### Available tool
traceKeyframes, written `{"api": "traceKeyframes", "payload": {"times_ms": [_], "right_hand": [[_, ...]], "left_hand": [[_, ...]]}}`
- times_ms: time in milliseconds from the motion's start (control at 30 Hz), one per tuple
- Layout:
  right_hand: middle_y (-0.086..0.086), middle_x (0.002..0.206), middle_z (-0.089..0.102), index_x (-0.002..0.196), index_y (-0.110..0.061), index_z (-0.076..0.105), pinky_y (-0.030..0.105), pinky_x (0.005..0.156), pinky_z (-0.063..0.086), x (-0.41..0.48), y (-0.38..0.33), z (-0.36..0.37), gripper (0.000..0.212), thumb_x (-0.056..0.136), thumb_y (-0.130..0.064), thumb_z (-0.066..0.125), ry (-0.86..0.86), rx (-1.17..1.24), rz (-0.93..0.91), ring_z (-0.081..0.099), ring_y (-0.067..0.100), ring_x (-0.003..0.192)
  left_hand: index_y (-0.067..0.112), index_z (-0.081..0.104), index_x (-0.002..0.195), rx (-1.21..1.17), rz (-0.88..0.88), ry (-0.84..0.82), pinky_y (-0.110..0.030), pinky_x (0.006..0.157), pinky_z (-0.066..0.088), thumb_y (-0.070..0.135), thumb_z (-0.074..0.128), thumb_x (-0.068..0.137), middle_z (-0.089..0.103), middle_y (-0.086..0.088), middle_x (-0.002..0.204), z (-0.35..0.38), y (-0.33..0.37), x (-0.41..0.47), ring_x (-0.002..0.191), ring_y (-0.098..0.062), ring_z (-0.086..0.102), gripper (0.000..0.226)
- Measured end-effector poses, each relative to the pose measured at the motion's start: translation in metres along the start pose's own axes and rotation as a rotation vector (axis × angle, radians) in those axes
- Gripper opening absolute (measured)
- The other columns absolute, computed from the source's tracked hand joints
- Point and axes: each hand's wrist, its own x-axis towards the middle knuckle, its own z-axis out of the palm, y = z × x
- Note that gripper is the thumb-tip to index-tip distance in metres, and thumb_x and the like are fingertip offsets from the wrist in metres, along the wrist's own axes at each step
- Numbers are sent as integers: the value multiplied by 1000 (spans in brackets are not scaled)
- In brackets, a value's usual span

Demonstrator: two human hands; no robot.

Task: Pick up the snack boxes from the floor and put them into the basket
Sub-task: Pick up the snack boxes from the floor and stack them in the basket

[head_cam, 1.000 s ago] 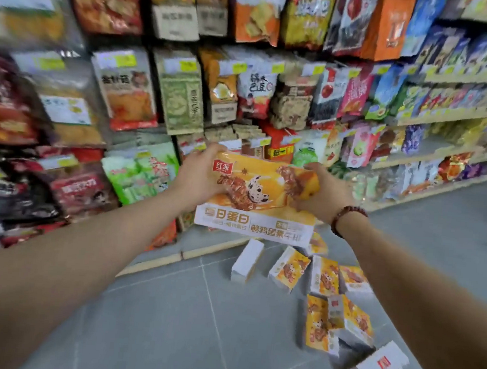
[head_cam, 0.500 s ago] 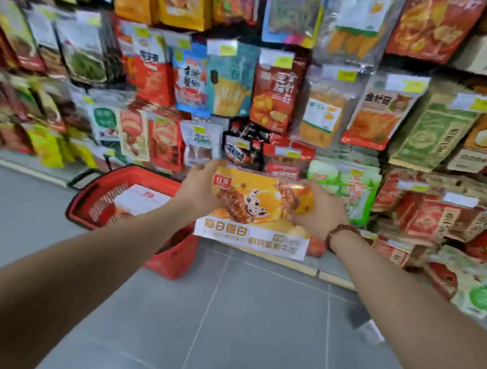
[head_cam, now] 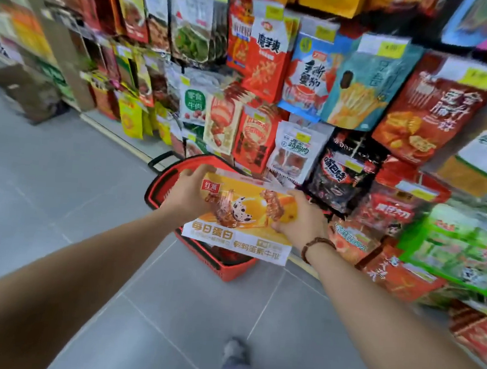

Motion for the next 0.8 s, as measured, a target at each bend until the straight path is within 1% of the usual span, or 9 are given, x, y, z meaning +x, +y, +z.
{"api": "traceKeyframes", "payload": {"times_ms": [67, 133, 267, 400, 467, 533, 633, 733, 800], "right_hand": [[12, 114, 59, 135, -32, 39, 36, 76, 50, 29, -9, 16, 77, 70, -37, 80, -15, 4, -5, 59, 31, 99], [12, 109, 61, 136, -29, 38, 34, 73, 50, 64, -17, 32, 77, 71, -35, 79, -51, -6, -7, 60, 30, 96], [11, 114, 60, 136, -34, 37, 31, 70, 49, 134, -25, 69, 78, 70, -39, 79, -86, 17, 5, 61, 28, 93], [9, 110, 62, 138, -33, 36, 27, 61, 44, 183, -33, 99, 76, 74, -37, 77, -141, 19, 59, 60, 24, 83], [9, 112, 58, 136, -33, 37, 25, 61, 39, 199, -38, 111, 73, 75, -35, 77, -149, 27, 82, 54, 21, 77], [10, 110, 56, 134, -34, 38, 25, 63, 38, 213, -45, 127, 70, 75, -36, 76, -157, 29, 121, 52, 22, 76], [11, 103, 57, 128, -37, 39, 31, 65, 45, 229, -54, 157, 66, 74, -36, 77, -158, 45, 170, 59, 28, 82], [12, 107, 53, 131, -36, 38, 34, 75, 49, 241, -63, 188, 65, 78, -32, 75, -153, 63, 279, 60, 32, 88], [12, 112, 53, 133, -36, 37, 33, 75, 49, 246, -67, 214, 63, 80, -30, 72, -130, 74, 339, 61, 31, 89]], "left_hand": [[31, 46, 125, -52, -57, 0, -27, 75, 40, 28, 84, 63, 48, -10, 119, 1, -17, 31, 90, -19, 46, 73], [31, 49, 120, -90, -115, 0, -27, 72, 39, 31, 85, 60, 49, -6, 114, 0, -31, 66, 90, -19, 48, 70], [28, 50, 119, -85, -139, 10, -23, 68, 37, 26, 85, 64, 40, -4, 110, 6, -56, 130, 77, -14, 45, 65], [28, 49, 122, -23, -180, -72, -26, 77, 39, 26, 84, 65, 39, -5, 114, 10, -83, 182, 88, -19, 44, 66], [27, 50, 122, -13, -180, -89, -27, 80, 42, 26, 84, 65, 41, -7, 116, 13, -99, 203, 89, -21, 46, 67], [25, 50, 122, -15, -165, -118, -30, 84, 44, 26, 83, 66, 41, -1, 105, 15, -115, 221, 94, -23, 47, 65], [22, 51, 121, -17, -126, -163, -28, 85, 40, 22, 81, 69, 38, 11, 86, 20, -139, 246, 101, -23, 45, 61], [24, 51, 120, -6, -102, -220, -26, 87, 38, 22, 81, 69, 39, 8, 93, 28, -170, 275, 107, -25, 47, 60], [28, 50, 120, 6, -94, -285, -26, 90, 39, 24, 82, 68, 41, 1, 106, 36, -193, 294, 106, -26, 48, 61]]}}
